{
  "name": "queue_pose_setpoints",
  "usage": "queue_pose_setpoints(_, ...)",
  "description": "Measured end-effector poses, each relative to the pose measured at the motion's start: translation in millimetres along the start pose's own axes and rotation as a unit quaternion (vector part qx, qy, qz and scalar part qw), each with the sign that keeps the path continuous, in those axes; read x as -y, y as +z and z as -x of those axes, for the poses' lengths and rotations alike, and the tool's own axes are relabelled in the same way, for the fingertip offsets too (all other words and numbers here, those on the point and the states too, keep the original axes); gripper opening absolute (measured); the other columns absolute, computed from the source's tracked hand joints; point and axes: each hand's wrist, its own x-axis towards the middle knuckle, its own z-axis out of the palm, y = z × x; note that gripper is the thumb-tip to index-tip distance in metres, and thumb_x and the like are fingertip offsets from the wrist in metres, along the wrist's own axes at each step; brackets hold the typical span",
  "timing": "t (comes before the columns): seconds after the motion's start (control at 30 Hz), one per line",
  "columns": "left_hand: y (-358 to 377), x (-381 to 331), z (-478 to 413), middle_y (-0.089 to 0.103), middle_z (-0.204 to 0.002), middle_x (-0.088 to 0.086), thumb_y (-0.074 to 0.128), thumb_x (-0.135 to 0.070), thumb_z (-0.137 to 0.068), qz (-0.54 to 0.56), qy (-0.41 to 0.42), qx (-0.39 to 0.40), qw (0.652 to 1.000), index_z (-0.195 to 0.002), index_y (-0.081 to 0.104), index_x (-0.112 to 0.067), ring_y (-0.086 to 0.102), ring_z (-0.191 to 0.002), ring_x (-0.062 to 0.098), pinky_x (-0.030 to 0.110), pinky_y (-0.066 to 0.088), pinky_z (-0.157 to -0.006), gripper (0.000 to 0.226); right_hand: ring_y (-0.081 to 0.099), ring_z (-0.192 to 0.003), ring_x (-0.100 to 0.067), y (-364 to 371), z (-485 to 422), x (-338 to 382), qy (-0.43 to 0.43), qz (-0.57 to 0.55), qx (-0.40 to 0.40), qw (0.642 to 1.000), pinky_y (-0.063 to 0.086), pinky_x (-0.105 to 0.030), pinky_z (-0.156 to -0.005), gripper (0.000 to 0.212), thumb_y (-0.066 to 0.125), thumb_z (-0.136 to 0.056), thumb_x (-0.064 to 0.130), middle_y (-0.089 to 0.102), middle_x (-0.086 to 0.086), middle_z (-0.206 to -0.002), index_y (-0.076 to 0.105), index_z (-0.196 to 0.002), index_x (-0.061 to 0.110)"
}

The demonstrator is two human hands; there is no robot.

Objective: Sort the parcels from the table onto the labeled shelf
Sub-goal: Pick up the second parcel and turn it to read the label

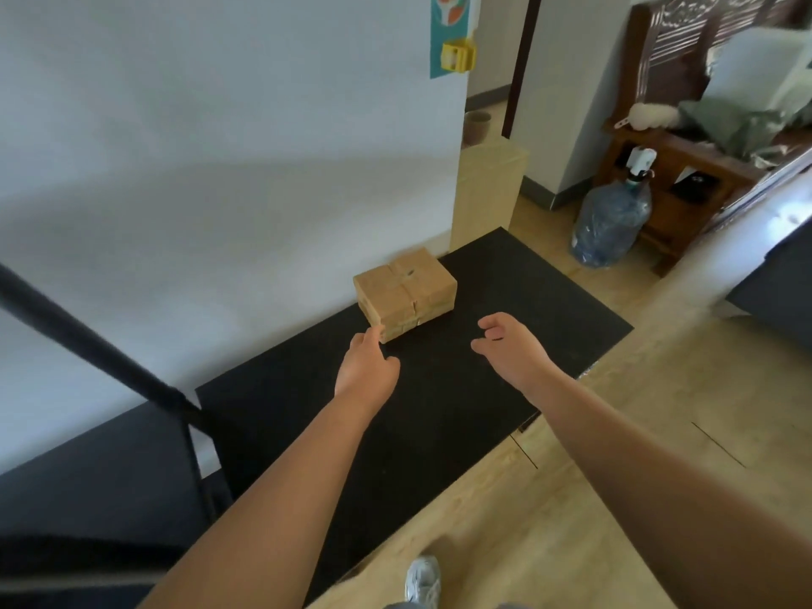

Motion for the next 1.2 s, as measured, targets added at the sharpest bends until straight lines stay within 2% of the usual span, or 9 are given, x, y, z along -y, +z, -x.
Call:
queue_pose_setpoints(0.13,4,-4,-33,0.043,-0.152,0.005,0.057,-0.013,-0.097,-0.001,-0.024,-0.013,1.0,-0.155,0.034,-0.023,0.051,-0.099,0.006,0.022,0.046,-0.069,0.063,0.06,-0.122,-0.025,0,-37,6,0.01,0.01,0.016,1.0,0.053,-0.038,-0.097,0.054,0.063,-0.096,0.019,0.053,-0.009,-0.145,0.044,-0.147,0.02)
queue_pose_setpoints(0.37,11,-17,-83,0.04,-0.155,0.008,0.053,-0.02,-0.099,0.011,-0.098,-0.016,0.995,-0.153,0.037,-0.02,0.057,-0.124,0.028,0.041,0.052,-0.096,0.056,0.056,-0.128,-0.026,-6,-118,26,-0.026,0.062,0.058,0.996,0.049,-0.033,-0.087,0.059,0.063,-0.096,0.019,0.048,-0.009,-0.151,0.04,-0.15,0.02)
queue_pose_setpoints(0.53,28,-26,-111,0.04,-0.155,0.008,0.053,-0.018,-0.099,0.016,-0.159,-0.03,0.987,-0.155,0.033,-0.02,0.056,-0.126,0.029,0.041,0.051,-0.099,0.059,0.057,-0.102,-0.017,-11,-171,35,-0.085,0.112,0.107,0.984,0.045,-0.028,-0.074,0.059,0.062,-0.097,0.026,0.049,-0.01,-0.147,0.038,-0.151,0.019)
queue_pose_setpoints(0.67,44,-29,-123,0.035,-0.159,0.012,0.053,-0.018,-0.099,0.012,-0.242,-0.027,0.97,-0.16,0.02,-0.015,0.053,-0.131,0.033,0.046,0.05,-0.103,0.07,0.06,-0.115,-0.024,-15,-208,32,-0.106,0.165,0.155,0.968,0.042,-0.027,-0.075,0.066,0.062,-0.097,0.023,0.046,-0.012,-0.151,0.03,-0.155,0.019)
queue_pose_setpoints(0.8,57,-33,-122,0.057,-0.128,0.007,0.053,-0.016,-0.099,0.034,-0.278,-0.03,0.96,-0.144,0.042,-0.017,0.063,-0.104,0.026,0.041,0.056,-0.087,0.047,0.057,-0.124,-0.028,-14,-227,28,-0.109,0.193,0.207,0.953,0.045,-0.032,-0.085,0.068,0.06,-0.098,0.022,0.045,-0.011,-0.153,0.026,-0.158,0.018)
queue_pose_setpoints(0.9,64,-34,-121,0.054,-0.097,-0.005,0.055,-0.012,-0.099,0.043,-0.28,-0.037,0.958,-0.143,0.044,-0.016,0.061,-0.087,0.017,0.034,0.053,-0.075,0.045,0.061,-0.093,-0.017,-7,-233,25,-0.115,0.19,0.221,0.95,0.049,-0.03,-0.074,0.064,0.058,-0.099,0.02,0.057,-0.008,-0.138,0.028,-0.156,0.017)
queue_pose_setpoints(1.0,64,-41,-121,0.062,-0.114,0.006,0.05,-0.015,-0.102,0.057,-0.286,-0.046,0.956,-0.143,0.045,-0.013,0.064,-0.099,0.024,0.037,0.054,-0.084,0.041,0.056,-0.076,-0.01,-1,-235,20,-0.114,0.172,0.218,0.954,0.049,-0.027,-0.064,0.061,0.057,-0.099,0.017,0.059,-0.004,-0.118,0.029,-0.154,0.017)
queue_pose_setpoints(1.07,63,-46,-120,0.063,-0.125,0.01,0.049,-0.017,-0.103,0.074,-0.285,-0.058,0.954,-0.142,0.047,-0.011,0.064,-0.107,0.026,0.037,0.051,-0.088,0.04,0.056,-0.077,-0.011,-1,-236,17,-0.116,0.166,0.216,0.955,0.05,-0.029,-0.067,0.06,0.057,-0.099,0.016,0.059,-0.005,-0.121,0.031,-0.153,0.016)
queue_pose_setpoints(1.2,66,-46,-108,0.066,-0.125,0.003,0.056,-0.023,-0.1,0.124,-0.259,-0.103,0.952,-0.139,0.054,-0.016,0.065,-0.107,0.02,0.035,0.054,-0.091,0.039,0.056,-0.087,-0.016,-8,-236,14,-0.115,0.151,0.214,0.958,0.053,-0.039,-0.081,0.059,0.056,-0.099,0.016,0.059,-0.01,-0.133,0.032,-0.152,0.016)
